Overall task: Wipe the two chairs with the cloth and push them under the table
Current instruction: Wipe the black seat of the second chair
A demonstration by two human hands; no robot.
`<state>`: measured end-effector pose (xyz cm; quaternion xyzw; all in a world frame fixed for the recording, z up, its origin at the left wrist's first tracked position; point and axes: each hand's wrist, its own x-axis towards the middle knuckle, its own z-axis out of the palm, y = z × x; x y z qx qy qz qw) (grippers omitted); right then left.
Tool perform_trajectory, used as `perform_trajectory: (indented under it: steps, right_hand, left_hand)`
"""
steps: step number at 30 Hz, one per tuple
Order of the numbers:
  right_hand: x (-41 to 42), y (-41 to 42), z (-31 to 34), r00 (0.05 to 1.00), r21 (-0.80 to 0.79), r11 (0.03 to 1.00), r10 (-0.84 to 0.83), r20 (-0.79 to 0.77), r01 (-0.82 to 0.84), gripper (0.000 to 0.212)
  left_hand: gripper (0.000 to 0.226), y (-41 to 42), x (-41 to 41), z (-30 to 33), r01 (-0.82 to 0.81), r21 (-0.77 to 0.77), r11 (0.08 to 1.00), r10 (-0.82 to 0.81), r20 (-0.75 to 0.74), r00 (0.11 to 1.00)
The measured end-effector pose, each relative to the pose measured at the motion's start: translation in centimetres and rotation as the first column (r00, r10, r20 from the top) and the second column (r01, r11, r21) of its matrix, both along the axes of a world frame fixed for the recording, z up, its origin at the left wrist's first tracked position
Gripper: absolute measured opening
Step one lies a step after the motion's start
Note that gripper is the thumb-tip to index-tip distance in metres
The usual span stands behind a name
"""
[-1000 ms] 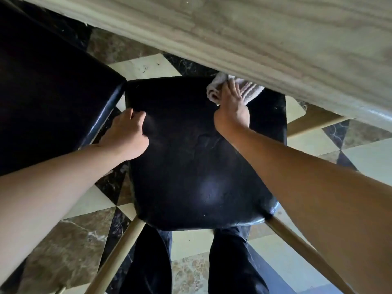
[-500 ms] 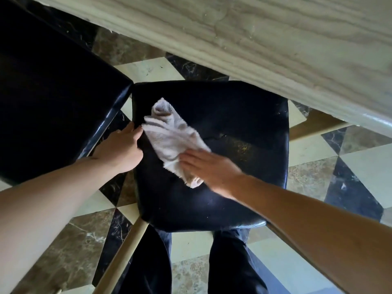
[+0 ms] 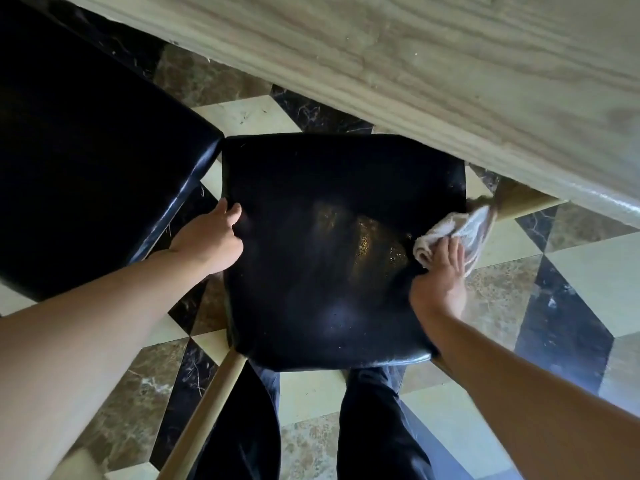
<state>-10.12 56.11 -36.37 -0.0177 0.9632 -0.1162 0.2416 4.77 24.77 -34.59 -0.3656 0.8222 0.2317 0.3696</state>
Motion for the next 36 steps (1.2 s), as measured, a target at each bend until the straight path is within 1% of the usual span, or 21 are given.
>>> perform_trajectory:
  steps: [2, 3, 5, 7, 9, 11, 13, 15, 17, 19, 20, 21, 23, 25, 27, 29, 31, 33, 34, 35, 36]
  right_hand:
    - [1.2, -2.8, -0.4, 0.988, -0.055, 0.986, -0.157, -0.015, 0.156, 0.084]
    - [1.6, -4.1, -0.7, 0.980, -0.070, 0.978, -0.198, -0.018, 0.196, 0.082]
    - [2.2, -5.8, -1.0, 0.980, -0.067, 0.978, -0.197, -0.018, 0.195, 0.082]
    - [4.3, -7.6, -1.2, 0.995, -0.070, 0.993, -0.101, 0.002, 0.100, 0.085]
    - [7.7, -9.7, -1.2, 0.998, -0.143, 0.988, 0.063, 0.023, -0.059, 0.087]
    - [11.7, -11.7, -1.2, 0.961, -0.254, 0.932, 0.275, 0.028, -0.259, 0.089]
    - [15.1, -13.0, -1.1, 0.881, -0.361, 0.825, 0.472, 0.017, -0.435, 0.082]
    - [16.7, -12.7, -0.9, 0.769, -0.430, 0.701, 0.639, 0.022, -0.569, 0.072]
    - [16.0, -11.0, -0.7, 0.612, -0.451, 0.557, 0.790, 0.029, -0.697, 0.066]
    - [14.0, -9.2, 0.0, 0.455, -0.460, 0.431, 0.888, 0.064, -0.777, 0.066]
    - [12.8, -8.5, 0.6, 0.398, -0.472, 0.396, 0.912, 0.101, -0.788, 0.066]
    - [11.6, -7.8, 1.3, 0.371, -0.479, 0.398, 0.916, 0.155, -0.782, 0.065]
    - [9.5, -6.8, 3.1, 0.390, -0.471, 0.485, 0.874, 0.291, -0.737, 0.059]
    - [7.8, -6.6, 4.9, 0.401, -0.463, 0.579, 0.809, 0.430, -0.671, 0.048]
    - [6.1, -7.2, 6.2, 0.377, -0.473, 0.623, 0.769, 0.517, -0.623, 0.041]
    - [4.5, -8.7, 6.3, 0.353, -0.479, 0.623, 0.765, 0.539, -0.619, 0.038]
    - [3.3, -11.2, 5.7, 0.360, -0.465, 0.590, 0.792, 0.493, -0.660, 0.038]
    - [2.8, -14.0, 5.0, 0.418, -0.429, 0.568, 0.817, 0.398, -0.703, 0.042]
    - [2.8, -15.1, 4.5, 0.458, -0.367, 0.545, 0.836, 0.302, -0.754, 0.046]
    - [2.8, -15.8, 4.2, 0.495, -0.263, 0.522, 0.853, 0.165, -0.811, 0.052]
    - [3.2, -15.9, 3.9, 0.531, -0.168, 0.525, 0.847, 0.010, -0.835, 0.055]
  left_hand:
    - [0.083, -0.2, -0.1, -0.1, 0.022, -0.002, 1.000, -0.022, -0.016, 1.000]
    - [0.082, -0.4, 0.1, -0.2, 0.025, -0.002, 1.000, -0.025, -0.025, 0.999]
    - [0.082, -0.8, 0.3, -0.3, 0.008, 0.010, 1.000, -0.008, -0.050, 0.999]
    - [0.086, -1.3, 1.0, -0.2, -0.046, 0.057, 0.997, 0.050, -0.076, 0.996]
    - [0.090, -1.8, 1.9, -0.2, -0.089, 0.135, 0.987, 0.102, -0.092, 0.990]
    - [0.091, -2.2, 2.2, -0.3, -0.121, 0.182, 0.976, 0.140, -0.095, 0.986]
    - [0.089, -2.3, 1.9, -0.1, -0.155, 0.197, 0.968, 0.180, -0.118, 0.977]
    - [0.086, -2.3, 1.5, 0.1, -0.162, 0.205, 0.965, 0.199, -0.175, 0.964]
    - [0.081, -1.9, 1.3, 0.0, -0.076, 0.182, 0.980, 0.113, -0.202, 0.973]
    - [0.073, -1.6, 1.2, -0.2, 0.000, 0.150, 0.989, 0.031, -0.204, 0.979]
    - [0.071, -1.4, 1.3, -0.3, 0.017, 0.142, 0.990, 0.014, -0.209, 0.978]
    - [0.071, -1.2, 1.3, -0.3, 0.023, 0.143, 0.989, 0.008, -0.216, 0.976]
    - [0.071, -0.7, 1.2, -0.2, 0.014, 0.148, 0.989, 0.020, -0.223, 0.975]
    - [0.070, -0.5, 1.0, 0.1, -0.014, 0.156, 0.988, 0.050, -0.227, 0.973]
    - [0.069, -0.6, 0.8, 0.3, -0.051, 0.177, 0.983, 0.090, -0.221, 0.971]
    - [0.066, -0.8, 0.6, 0.5, -0.074, 0.183, 0.980, 0.113, -0.212, 0.971]
    - [0.064, -0.8, 0.4, 0.6, -0.065, 0.175, 0.982, 0.103, -0.216, 0.971]
    - [0.063, -0.7, 0.4, 0.7, -0.057, 0.164, 0.985, 0.094, -0.224, 0.970]
    - [0.062, -0.6, 0.5, 0.7, -0.057, 0.158, 0.986, 0.092, -0.225, 0.970]
    - [0.061, -0.5, 0.5, 0.7, -0.052, 0.149, 0.987, 0.086, -0.229, 0.970]
    - [0.060, -0.4, 0.6, 0.7, -0.043, 0.142, 0.989, 0.075, -0.229, 0.971]
